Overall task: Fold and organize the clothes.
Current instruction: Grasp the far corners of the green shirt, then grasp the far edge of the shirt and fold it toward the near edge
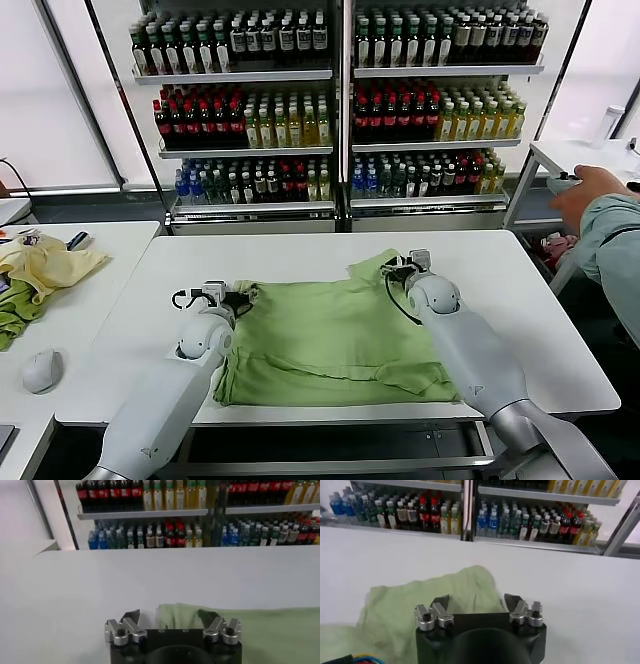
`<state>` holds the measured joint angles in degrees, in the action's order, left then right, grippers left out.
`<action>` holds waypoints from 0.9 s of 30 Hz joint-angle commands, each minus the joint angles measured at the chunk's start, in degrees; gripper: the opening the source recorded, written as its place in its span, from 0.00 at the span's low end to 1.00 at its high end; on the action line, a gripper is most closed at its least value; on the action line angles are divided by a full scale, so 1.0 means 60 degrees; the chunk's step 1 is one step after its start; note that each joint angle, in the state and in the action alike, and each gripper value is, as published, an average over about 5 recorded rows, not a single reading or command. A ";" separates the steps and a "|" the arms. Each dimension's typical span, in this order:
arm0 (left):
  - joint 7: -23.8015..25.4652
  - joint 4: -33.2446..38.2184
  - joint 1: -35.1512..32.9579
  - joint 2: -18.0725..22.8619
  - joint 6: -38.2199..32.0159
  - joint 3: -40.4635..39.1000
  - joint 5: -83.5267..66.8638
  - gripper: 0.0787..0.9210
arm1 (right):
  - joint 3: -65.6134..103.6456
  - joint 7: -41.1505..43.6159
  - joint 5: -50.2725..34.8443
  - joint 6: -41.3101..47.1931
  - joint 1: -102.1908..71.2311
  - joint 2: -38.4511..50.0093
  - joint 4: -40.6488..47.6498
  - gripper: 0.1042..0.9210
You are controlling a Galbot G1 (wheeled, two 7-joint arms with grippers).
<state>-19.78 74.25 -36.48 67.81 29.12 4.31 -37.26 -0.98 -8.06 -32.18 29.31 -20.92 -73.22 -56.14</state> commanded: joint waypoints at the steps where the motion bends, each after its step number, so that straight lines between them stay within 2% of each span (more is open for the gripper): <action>1: 0.0017 -0.0302 0.0021 0.0071 0.0229 -0.0053 -0.0274 0.74 | -0.0116 0.0032 -0.0048 0.0051 0.0171 -0.0149 0.0548 0.66; 10: 0.0028 -0.0086 -0.0147 0.0038 0.0223 -0.0010 -0.0369 0.43 | -0.0174 0.0154 -0.0112 -0.0055 -0.0027 0.0030 0.0175 0.31; 17: 0.0286 0.0751 -0.0553 -0.0118 -0.0579 0.0111 -0.0527 0.18 | -0.0127 0.0227 -0.0121 -0.0431 -0.0329 0.0303 -0.0664 0.07; 21: 0.0428 0.1462 -0.0961 -0.0326 -0.0938 0.0174 -0.0566 0.06 | 0.0011 0.0209 -0.0114 -0.0560 -0.0665 0.0614 -0.1748 0.02; 27: 0.0487 0.2497 -0.1560 -0.0635 -0.1071 0.0445 -0.0805 0.02 | 0.0388 0.0125 -0.0283 -0.0566 -0.1308 0.1130 -0.3423 0.01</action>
<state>-17.69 79.80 -41.25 65.93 26.03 5.64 -40.94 -0.30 -7.21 -33.49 26.96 -25.20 -69.31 -65.06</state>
